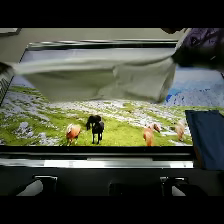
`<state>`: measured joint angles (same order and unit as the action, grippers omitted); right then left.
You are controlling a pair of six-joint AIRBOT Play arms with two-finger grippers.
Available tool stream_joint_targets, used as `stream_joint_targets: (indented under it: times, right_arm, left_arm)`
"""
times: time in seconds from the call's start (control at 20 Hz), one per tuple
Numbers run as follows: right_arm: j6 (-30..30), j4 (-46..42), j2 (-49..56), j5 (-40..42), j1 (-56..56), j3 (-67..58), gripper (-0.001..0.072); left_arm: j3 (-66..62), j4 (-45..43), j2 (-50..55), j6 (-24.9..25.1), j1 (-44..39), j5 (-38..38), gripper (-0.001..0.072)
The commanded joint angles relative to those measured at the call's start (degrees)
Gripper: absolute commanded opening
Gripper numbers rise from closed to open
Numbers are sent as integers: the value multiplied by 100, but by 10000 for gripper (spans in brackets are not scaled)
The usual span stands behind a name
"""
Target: Fold the clothes and pants, and hang the long-sleeved shirts on hangers.
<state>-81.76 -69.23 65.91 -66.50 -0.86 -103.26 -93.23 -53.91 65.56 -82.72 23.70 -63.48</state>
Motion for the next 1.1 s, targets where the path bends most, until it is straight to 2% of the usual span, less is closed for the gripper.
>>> stream_joint_targets:
  times: [0.0, 0.15, 0.3, 0.5, 0.6, 0.7, 0.85, 1.05]
  right_arm:
    - [-271, -1145, -555, -363, 0, -1759, 30]
    - [-577, -1462, -1488, -442, 0, -1766, 30]
    - [-894, -1663, -1899, -581, 0, -1766, 30]
    - [-1110, -1606, -1515, -706, 0, -1694, 30]
    - [-1456, -1491, -1029, -890, 0, -1462, 30]
    - [-1709, -1211, -382, -1097, 0, -1047, 30]
    - [-1705, -675, 852, -1152, 13, -540, 30]
    - [-1679, -459, 2636, -505, 11, -350, 30]
  left_arm:
    - [-1532, -1508, -990, -1038, -46, -28, 13]
    - [-1620, -2522, -1880, -1646, -46, -339, 13]
    - [-1620, -2804, -2227, -1696, -46, -1058, 13]
    - [-1036, -2793, -2116, -1676, -46, -1290, 14]
    - [-442, -2555, -1867, -1513, -52, -1283, 14]
    - [284, -2380, -1429, -1375, -160, -1097, 14]
    - [1200, -2389, -389, -1222, -522, -275, 14]
    - [1235, -2389, 1526, -1178, -1008, 1110, 14]
